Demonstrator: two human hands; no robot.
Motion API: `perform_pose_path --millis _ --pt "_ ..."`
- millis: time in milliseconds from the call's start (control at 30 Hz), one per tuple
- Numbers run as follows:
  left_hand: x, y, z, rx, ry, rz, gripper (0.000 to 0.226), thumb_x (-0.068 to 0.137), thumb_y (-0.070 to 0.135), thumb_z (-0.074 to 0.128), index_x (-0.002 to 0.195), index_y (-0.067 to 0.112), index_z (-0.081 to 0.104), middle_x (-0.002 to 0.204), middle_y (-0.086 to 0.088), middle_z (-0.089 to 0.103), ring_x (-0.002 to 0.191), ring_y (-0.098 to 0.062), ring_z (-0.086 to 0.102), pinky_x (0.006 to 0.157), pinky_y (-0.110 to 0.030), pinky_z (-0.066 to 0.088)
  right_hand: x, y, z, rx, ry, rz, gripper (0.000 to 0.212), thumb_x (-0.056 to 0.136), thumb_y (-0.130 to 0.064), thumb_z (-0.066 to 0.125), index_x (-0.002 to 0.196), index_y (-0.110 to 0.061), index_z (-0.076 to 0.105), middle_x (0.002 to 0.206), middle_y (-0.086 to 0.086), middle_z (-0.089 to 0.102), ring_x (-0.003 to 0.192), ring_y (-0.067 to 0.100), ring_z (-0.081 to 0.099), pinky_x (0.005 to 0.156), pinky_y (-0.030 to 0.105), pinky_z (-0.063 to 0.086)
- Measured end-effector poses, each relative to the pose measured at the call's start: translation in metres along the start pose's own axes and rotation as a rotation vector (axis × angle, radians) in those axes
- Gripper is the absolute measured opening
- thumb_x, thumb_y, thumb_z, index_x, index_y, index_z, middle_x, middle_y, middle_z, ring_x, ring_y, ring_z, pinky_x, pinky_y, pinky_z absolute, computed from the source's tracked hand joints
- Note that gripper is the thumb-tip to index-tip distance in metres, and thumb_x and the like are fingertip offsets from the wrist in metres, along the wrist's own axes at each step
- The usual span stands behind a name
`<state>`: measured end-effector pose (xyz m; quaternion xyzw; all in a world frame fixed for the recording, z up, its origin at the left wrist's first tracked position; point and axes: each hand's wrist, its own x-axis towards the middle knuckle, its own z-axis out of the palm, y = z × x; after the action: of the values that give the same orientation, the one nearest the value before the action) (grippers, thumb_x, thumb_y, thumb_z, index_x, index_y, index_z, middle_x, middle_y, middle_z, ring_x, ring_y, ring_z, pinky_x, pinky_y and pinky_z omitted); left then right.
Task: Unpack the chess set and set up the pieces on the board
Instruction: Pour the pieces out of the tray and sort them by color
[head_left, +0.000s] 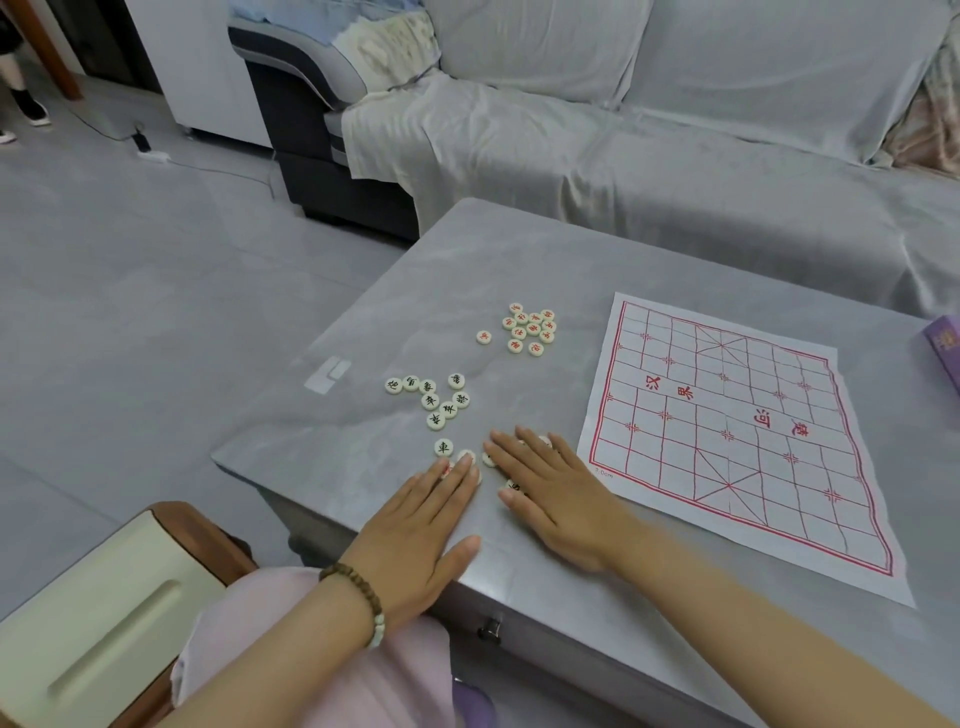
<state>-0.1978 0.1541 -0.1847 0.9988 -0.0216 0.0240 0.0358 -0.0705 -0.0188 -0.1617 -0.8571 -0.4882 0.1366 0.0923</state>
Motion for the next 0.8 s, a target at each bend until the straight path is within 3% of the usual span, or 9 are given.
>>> perform_pose_path --millis 267,334,434,567,667,800 --pt "0.018 0.003 -0.007 0.033 -0.044 -0.008 0.06 0.099 0.037 0.006 0.136 0.011 0.046 0.141 -0.003 0.045 0.129 -0.016 0.043 0.107 -0.031 0.013 -0.037 -0.004 0.01 0.007 0.024 0.028 0.07 0.084 -0.065 -0.008 0.147 -0.034 -0.007 0.154 -0.02 -0.01 0.139 -0.003 -0.019 0.116 0.027 -0.012" --pt "0.029 0.006 -0.012 0.015 -0.057 0.024 0.066 0.096 0.041 -0.005 0.142 0.011 0.033 0.149 -0.003 0.03 0.136 -0.017 0.033 0.111 -0.031 0.006 -0.038 -0.002 0.006 0.082 0.05 0.041 0.07 0.083 -0.066 -0.009 0.146 -0.036 -0.005 0.155 -0.02 -0.009 0.139 -0.006 -0.017 0.117 0.026 -0.01" --pt "0.049 0.001 -0.011 -0.085 -0.043 0.089 0.074 0.082 0.055 -0.02 0.145 0.02 -0.006 0.149 0.01 -0.014 0.141 -0.007 -0.01 0.111 -0.024 -0.017 -0.03 -0.004 -0.003 0.167 0.099 0.059 0.076 0.081 -0.069 -0.01 0.147 -0.035 0.0 0.155 -0.02 -0.005 0.14 -0.006 -0.013 0.116 0.023 -0.01" --pt "0.071 -0.016 -0.019 -0.163 0.074 0.008 0.072 0.078 0.054 -0.017 0.142 0.02 -0.014 0.147 0.013 -0.017 0.138 -0.003 -0.016 0.11 -0.02 -0.018 -0.011 -0.015 -0.014 0.185 0.046 0.057 0.073 0.083 -0.063 -0.003 0.149 -0.032 0.001 0.154 -0.02 -0.009 0.14 -0.003 -0.017 0.115 0.025 -0.013" --pt "0.072 -0.037 -0.022 -0.286 0.156 -0.15 0.074 0.079 0.051 -0.011 0.146 0.02 -0.006 0.146 0.015 -0.014 0.138 -0.001 -0.013 0.109 -0.019 -0.016 0.006 -0.023 -0.017 0.123 -0.043 0.066 0.06 0.094 -0.054 0.008 0.15 -0.031 -0.001 0.155 -0.016 -0.012 0.141 0.002 -0.019 0.116 0.031 -0.014" --pt "0.063 -0.047 -0.017 -0.369 0.13 -0.259 0.066 0.087 0.049 -0.003 0.147 0.021 -0.004 0.153 0.012 -0.009 0.138 0.0 -0.014 0.111 -0.021 -0.014 0.028 -0.024 -0.01 0.053 -0.156 0.103 0.062 0.096 -0.055 0.011 0.15 -0.027 -0.003 0.156 -0.01 -0.016 0.14 0.004 -0.022 0.116 0.035 -0.015"
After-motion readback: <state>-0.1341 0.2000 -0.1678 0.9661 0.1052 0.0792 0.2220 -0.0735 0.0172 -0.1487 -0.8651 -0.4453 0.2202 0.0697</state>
